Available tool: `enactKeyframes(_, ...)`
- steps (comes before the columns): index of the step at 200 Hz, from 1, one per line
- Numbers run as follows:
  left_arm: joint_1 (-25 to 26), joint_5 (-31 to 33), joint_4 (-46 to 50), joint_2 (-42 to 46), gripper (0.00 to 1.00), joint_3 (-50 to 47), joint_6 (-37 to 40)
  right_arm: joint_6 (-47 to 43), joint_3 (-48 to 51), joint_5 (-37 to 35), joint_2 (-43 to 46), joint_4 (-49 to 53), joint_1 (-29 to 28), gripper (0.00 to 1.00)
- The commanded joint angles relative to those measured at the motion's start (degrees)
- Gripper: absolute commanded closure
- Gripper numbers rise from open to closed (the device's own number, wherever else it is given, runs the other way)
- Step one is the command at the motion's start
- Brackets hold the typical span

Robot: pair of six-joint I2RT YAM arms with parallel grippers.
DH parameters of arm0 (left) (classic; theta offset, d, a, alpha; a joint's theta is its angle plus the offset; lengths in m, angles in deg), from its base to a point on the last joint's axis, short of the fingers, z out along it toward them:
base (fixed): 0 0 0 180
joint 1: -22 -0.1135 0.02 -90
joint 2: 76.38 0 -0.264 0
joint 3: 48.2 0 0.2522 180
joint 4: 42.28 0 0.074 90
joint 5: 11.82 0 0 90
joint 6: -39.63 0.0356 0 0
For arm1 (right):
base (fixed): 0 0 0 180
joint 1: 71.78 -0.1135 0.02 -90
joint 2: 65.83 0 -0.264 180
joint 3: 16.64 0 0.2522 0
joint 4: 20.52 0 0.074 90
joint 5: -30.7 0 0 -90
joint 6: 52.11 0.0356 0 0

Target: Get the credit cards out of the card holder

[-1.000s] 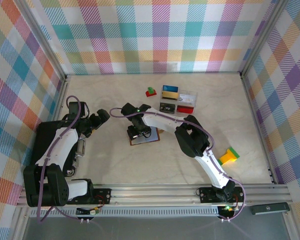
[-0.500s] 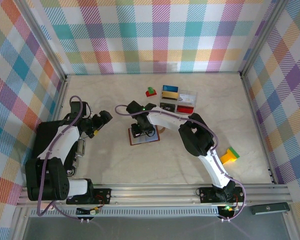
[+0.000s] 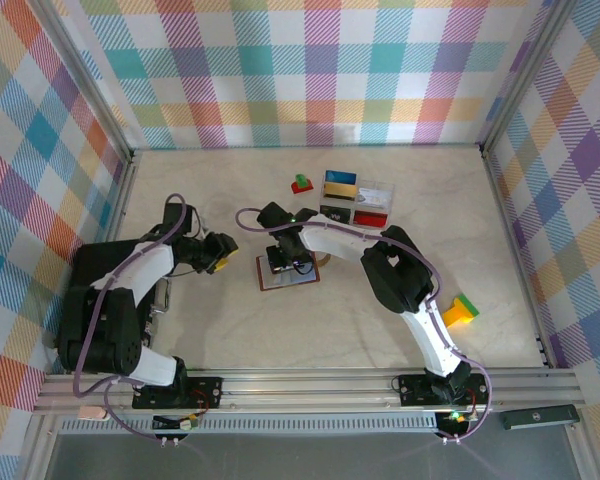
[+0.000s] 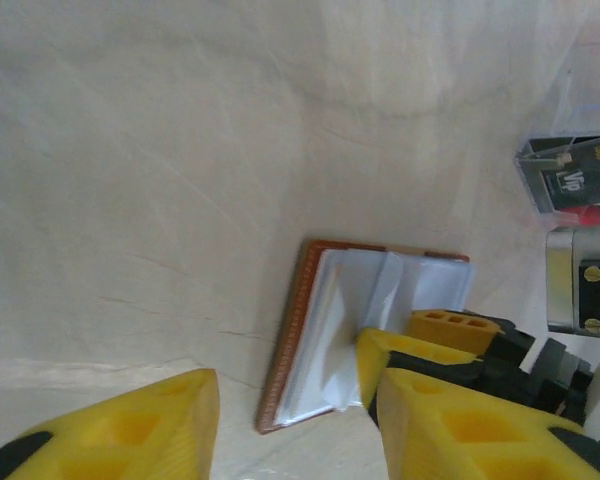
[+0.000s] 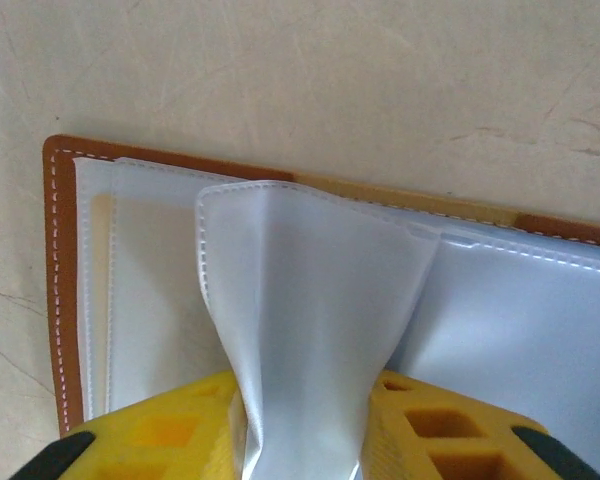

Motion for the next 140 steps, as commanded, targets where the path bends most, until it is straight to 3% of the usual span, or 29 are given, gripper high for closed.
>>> enactKeyframes(1, 2.69, -2.97, -3.33, -2.36, 0.63, -0.03, -2.08, 1.39, 1.85, -0.17, 0.13, 1.41, 0.76, 0.69)
enactKeyframes(67, 9.64, -3.75, -7.36, -10.64, 0.82, 2.41, -4.12, 1.93, 3.15, -0.04, 0.51, 0.67, 0.97, 0.72)
enactKeyframes(140, 10.67, -1.14, -10.01, -16.71, 0.86, 4.9, -3.61, 1.93, 4.08, 0.49, 0.91, 0.09, 1.14, 0.73)
